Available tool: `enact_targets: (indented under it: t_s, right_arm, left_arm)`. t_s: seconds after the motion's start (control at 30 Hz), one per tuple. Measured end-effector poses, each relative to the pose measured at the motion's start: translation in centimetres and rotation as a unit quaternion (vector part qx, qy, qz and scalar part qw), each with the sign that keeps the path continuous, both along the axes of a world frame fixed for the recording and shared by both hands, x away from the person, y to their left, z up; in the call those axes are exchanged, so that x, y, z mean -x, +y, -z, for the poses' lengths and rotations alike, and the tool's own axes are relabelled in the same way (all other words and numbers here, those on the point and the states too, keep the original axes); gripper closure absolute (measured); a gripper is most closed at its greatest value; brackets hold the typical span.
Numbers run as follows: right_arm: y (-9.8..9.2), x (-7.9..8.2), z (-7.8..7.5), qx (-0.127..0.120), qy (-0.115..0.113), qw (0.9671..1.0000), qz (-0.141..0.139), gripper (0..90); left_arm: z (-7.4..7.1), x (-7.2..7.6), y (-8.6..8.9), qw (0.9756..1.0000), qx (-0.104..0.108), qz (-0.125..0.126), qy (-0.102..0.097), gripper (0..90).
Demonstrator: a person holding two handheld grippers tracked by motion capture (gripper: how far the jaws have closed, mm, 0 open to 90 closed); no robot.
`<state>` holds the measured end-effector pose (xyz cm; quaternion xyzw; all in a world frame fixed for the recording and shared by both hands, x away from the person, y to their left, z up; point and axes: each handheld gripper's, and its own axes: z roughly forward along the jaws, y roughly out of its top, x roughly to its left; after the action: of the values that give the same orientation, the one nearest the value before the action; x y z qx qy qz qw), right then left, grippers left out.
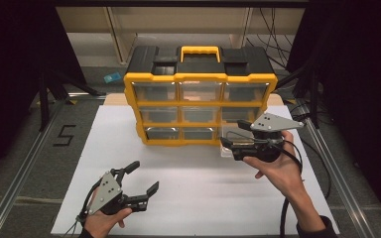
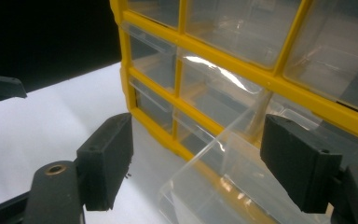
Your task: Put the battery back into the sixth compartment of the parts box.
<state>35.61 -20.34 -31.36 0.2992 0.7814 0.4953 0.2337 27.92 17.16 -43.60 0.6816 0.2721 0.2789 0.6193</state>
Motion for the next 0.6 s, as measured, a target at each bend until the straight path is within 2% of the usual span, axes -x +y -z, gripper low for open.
enact_targets:
  t_s: [0.17,0.23,0.43,0.57,0.6]
  right_arm:
    - [0.1,0.5,0.2,-0.004,-0.002,1.0,-0.008,26.4]
    - [0.1,0.6,0.4,-0.015,0.0,0.9998,-0.011,26.3]
    - [0.0,1.0,0.8,-0.024,0.0,0.9996,-0.015,24.7]
    - [-0.1,1.4,1.0,-0.027,-0.004,0.9996,-0.012,22.7]
    - [-0.1,1.6,1.2,-0.036,-0.009,0.9993,-0.009,22.1]
  left_arm:
    - [0.0,0.0,0.0,1.0,0.001,0.0,0.001,15.7]
    - [0.0,0.0,0.0,1.0,0.001,0.0,0.001,15.6]
    - [0.0,0.0,0.0,1.0,0.002,0.0,0.001,15.6]
    - [0.0,0.0,0.0,1.0,0.001,0.0,0.001,15.6]
    - [0.0,0.0,0.0,1.0,0.001,0.0,0.001,15.6]
